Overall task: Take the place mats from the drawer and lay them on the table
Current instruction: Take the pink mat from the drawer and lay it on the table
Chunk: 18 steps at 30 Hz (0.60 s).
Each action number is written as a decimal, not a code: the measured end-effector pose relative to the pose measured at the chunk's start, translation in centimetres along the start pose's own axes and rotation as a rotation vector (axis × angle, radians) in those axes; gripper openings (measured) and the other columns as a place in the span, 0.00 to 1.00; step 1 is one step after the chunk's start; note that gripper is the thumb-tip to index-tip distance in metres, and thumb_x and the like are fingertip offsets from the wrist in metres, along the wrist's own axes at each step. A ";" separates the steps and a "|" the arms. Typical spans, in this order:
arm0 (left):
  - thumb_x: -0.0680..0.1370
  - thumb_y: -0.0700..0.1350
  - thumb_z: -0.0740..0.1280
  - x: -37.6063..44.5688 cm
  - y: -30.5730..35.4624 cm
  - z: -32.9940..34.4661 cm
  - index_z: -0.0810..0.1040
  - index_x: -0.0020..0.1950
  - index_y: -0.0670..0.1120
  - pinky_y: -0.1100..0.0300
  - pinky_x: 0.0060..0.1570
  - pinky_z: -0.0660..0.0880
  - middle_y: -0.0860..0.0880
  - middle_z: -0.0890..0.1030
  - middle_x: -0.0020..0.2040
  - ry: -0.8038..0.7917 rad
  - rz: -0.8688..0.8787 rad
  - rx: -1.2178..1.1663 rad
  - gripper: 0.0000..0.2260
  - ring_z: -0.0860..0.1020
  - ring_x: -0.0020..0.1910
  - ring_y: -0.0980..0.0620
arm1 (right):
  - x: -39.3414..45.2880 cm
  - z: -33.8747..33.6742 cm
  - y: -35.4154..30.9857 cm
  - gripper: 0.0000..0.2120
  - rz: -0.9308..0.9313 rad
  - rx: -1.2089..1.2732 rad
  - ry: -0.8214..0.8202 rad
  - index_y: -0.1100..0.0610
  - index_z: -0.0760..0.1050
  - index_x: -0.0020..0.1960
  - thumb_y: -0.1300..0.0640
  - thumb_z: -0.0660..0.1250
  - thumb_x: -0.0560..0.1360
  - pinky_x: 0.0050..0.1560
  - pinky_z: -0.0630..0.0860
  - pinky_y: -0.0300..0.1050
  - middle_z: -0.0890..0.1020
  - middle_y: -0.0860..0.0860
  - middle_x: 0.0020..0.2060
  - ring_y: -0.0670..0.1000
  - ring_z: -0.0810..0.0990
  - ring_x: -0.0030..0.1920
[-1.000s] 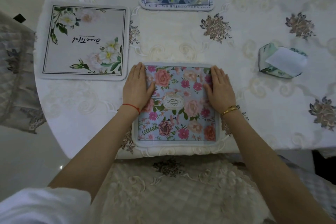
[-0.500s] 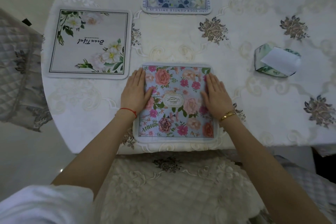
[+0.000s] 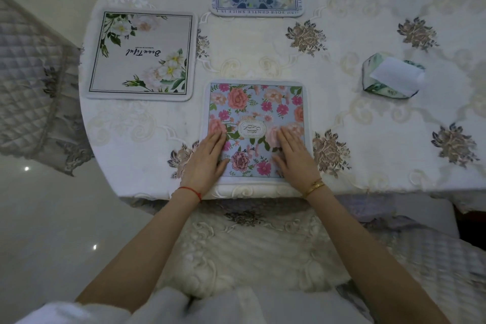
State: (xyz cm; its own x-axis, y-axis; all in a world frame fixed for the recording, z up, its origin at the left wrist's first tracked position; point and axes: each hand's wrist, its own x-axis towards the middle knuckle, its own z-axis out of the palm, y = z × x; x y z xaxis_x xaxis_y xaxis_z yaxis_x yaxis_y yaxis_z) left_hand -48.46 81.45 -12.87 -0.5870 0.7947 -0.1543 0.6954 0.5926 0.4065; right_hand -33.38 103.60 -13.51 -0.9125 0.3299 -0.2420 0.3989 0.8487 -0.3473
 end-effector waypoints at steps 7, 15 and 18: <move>0.80 0.50 0.62 -2.2 -1.2 -0.2 0.56 0.77 0.41 0.54 0.75 0.51 0.44 0.59 0.77 -0.002 -0.119 0.068 0.29 0.57 0.77 0.45 | -4.3 -1.0 3.8 0.29 0.135 -0.129 0.000 0.58 0.46 0.77 0.51 0.53 0.82 0.76 0.42 0.46 0.50 0.53 0.78 0.50 0.46 0.77; 0.80 0.52 0.62 -3.3 2.2 0.7 0.55 0.78 0.43 0.54 0.75 0.51 0.44 0.57 0.78 -0.008 -0.064 0.032 0.30 0.56 0.77 0.45 | -4.2 0.8 -0.9 0.32 -0.002 -0.035 -0.052 0.57 0.45 0.77 0.47 0.55 0.81 0.77 0.44 0.47 0.48 0.52 0.77 0.51 0.45 0.77; 0.79 0.52 0.63 -3.3 2.0 0.9 0.55 0.78 0.43 0.53 0.75 0.54 0.45 0.58 0.78 -0.025 -0.083 0.026 0.31 0.57 0.77 0.45 | -4.7 1.0 0.1 0.32 0.024 -0.025 -0.038 0.56 0.44 0.78 0.46 0.54 0.81 0.76 0.44 0.47 0.46 0.51 0.77 0.49 0.44 0.77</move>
State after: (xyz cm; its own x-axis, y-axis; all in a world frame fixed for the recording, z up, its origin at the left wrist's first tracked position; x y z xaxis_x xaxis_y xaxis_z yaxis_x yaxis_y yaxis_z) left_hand -44.73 80.11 -12.31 -0.6326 0.7458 -0.2089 0.6557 0.6592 0.3681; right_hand -28.98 101.66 -13.32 -0.8986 0.3345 -0.2839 0.4174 0.8509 -0.3189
